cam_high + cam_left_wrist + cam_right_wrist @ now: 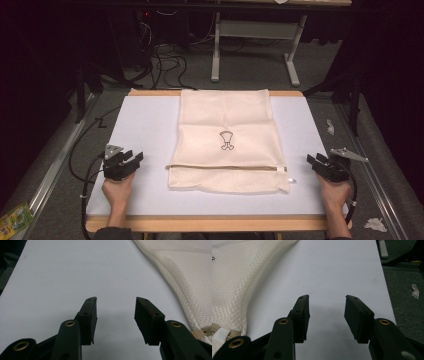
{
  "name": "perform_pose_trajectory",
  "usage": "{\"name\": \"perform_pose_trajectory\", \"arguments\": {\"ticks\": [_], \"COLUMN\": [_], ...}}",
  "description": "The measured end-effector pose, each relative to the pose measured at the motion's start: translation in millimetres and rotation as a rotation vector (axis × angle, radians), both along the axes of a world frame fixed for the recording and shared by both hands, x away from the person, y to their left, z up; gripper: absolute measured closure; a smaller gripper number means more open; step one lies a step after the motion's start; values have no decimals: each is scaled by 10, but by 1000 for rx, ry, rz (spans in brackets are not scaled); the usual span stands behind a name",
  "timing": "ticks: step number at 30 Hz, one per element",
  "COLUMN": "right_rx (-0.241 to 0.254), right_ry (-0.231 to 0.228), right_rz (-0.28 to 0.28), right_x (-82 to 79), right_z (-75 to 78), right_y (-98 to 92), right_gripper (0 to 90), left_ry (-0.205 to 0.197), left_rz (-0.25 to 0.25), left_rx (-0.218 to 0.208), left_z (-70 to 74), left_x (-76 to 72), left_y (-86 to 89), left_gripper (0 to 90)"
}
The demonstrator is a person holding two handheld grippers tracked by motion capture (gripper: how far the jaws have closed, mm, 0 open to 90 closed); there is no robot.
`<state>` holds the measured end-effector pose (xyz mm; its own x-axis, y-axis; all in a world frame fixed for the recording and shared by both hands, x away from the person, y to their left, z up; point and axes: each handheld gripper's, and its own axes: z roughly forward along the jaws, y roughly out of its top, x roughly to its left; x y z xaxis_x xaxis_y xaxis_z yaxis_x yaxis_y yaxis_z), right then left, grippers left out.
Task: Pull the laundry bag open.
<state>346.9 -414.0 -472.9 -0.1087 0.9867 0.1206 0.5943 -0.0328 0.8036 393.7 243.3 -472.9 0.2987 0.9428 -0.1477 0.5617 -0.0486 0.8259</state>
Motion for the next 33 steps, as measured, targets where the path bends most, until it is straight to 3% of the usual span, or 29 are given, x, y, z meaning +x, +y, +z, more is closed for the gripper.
{"name": "perform_pose_trajectory", "arguments": {"ticks": [12, 18, 28, 33], "right_rx": [-20, -27, -68, -82], "right_ry": [8, 10, 11, 13], "right_rz": [11, 11, 26, 37], "right_x": [7, 5, 0, 4], "right_z": [-10, -13, -18, -20], "right_y": [24, 33, 75, 86], "right_gripper": [527, 509, 484, 474], "left_ry": [4, -14, -20, -22], "left_rz": [0, -7, -32, -34], "left_rx": [21, 30, 102, 105], "left_z": [-103, -103, -115, -116], "left_x": [16, -6, -14, -17], "left_y": [-58, -70, -146, -150], "left_gripper": [524, 506, 457, 450]}}
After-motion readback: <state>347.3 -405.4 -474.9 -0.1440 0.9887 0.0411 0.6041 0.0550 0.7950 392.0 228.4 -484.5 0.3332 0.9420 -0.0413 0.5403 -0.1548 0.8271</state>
